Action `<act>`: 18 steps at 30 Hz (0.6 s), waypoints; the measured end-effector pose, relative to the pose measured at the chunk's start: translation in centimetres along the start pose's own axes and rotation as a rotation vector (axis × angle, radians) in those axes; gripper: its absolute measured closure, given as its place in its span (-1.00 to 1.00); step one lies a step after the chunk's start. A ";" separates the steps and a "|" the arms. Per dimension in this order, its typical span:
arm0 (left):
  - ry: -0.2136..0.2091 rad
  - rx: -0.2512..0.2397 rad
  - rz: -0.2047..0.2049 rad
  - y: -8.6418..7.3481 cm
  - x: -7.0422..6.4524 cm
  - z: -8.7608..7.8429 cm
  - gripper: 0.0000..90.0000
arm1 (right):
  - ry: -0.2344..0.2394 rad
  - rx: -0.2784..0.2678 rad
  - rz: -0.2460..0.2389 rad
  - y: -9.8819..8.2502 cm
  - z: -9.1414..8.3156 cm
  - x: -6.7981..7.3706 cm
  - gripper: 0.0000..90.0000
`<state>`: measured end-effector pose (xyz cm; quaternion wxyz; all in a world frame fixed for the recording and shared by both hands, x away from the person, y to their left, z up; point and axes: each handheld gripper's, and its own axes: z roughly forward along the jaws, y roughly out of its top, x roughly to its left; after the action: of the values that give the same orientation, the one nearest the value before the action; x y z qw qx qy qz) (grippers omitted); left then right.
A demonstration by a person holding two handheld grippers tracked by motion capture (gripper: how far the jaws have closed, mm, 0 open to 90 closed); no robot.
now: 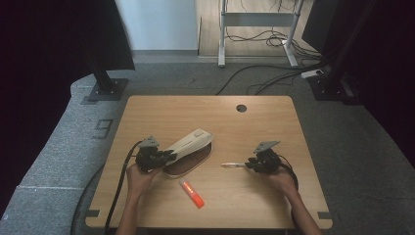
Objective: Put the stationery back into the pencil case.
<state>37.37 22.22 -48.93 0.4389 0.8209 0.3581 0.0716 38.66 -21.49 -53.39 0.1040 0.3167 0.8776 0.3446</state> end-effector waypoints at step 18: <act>-0.007 0.004 0.006 0.0 -0.1 0.2 0.64 | 0.023 0.035 -0.037 1.2 1.3 0.1 0.70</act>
<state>37.39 22.02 -49.05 0.4381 0.8232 0.3543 0.0695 39.68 -20.07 -53.59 0.0949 0.2982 0.8904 0.3307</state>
